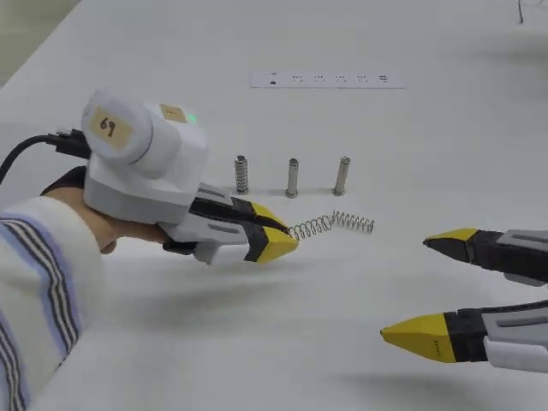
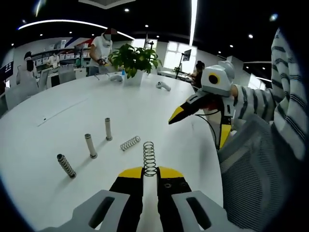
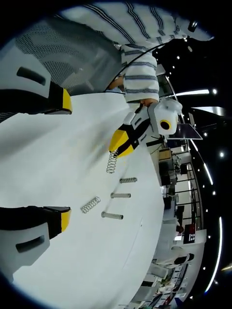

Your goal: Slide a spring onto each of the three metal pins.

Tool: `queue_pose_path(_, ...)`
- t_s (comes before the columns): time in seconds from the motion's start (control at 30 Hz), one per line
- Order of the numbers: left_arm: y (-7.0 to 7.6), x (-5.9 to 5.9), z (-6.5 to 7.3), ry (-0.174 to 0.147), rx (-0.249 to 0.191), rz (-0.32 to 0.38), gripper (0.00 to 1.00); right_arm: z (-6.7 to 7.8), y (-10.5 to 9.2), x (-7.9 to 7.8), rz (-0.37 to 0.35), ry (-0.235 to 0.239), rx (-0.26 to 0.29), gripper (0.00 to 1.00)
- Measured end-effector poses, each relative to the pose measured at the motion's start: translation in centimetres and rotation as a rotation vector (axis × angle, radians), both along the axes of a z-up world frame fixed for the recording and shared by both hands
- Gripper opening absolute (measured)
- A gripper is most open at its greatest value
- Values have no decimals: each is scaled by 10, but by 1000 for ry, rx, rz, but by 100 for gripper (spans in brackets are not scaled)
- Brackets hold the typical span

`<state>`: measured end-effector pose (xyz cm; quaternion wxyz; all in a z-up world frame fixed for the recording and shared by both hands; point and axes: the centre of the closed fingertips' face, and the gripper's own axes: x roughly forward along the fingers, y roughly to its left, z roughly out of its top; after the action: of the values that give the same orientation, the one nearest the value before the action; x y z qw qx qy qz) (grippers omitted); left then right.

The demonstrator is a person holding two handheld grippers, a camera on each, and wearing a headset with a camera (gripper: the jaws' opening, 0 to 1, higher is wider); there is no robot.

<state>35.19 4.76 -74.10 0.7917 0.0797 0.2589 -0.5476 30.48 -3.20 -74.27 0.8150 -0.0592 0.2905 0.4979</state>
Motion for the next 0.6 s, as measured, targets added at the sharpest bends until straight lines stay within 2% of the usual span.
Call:
queue_pose_path(0.23,6,-9,7,18,2,13,2,5,10,4,57,-8,23,72)
queue_pose_path(0.43,16,-17,12,7,2,28,2,10,18,6,111,-18,34,64)
queue_pose_path(0.6,22,-25,13,16,-1,38,2,13,29,6,175,-24,37,59)
